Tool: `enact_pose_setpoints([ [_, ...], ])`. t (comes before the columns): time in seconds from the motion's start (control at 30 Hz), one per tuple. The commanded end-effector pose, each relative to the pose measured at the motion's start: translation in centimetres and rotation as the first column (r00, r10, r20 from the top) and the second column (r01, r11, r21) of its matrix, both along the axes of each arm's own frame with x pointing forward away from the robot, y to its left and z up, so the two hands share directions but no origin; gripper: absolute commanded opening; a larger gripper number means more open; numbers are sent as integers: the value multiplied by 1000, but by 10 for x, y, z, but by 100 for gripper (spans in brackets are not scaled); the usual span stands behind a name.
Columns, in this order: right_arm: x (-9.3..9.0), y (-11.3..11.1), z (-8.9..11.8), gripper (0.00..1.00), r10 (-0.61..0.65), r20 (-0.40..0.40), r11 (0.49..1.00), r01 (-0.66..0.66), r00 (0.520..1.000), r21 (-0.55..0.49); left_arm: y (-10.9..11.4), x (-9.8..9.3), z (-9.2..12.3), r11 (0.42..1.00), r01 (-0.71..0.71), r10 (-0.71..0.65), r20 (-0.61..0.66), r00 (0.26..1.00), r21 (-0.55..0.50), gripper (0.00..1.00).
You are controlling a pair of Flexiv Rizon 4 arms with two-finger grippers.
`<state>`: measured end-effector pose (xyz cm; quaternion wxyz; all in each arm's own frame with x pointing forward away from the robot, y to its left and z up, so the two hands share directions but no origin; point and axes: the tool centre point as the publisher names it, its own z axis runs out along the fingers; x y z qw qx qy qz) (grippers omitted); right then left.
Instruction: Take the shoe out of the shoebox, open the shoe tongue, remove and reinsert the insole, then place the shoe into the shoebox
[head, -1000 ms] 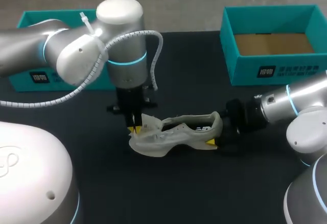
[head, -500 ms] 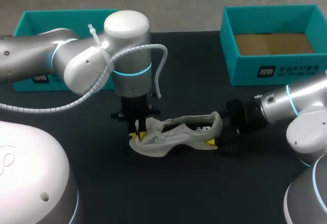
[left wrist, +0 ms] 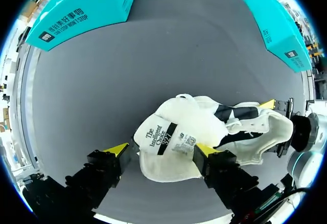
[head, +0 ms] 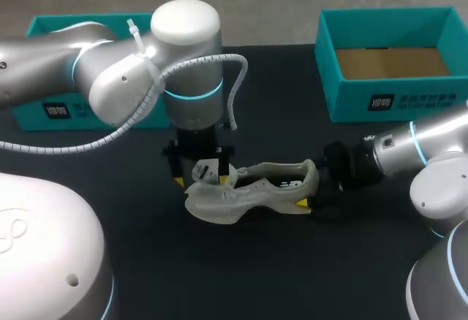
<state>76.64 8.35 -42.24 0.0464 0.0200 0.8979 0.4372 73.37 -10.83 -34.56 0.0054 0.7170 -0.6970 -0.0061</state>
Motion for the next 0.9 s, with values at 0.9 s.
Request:
enact_pose_setpoints([
  [0.9, -1, 0, -4, 0, 0, 1, 1000, 0, 1000, -3, -46, 6, 86, 141, 969, -990, -50, 134, -203, 100],
])
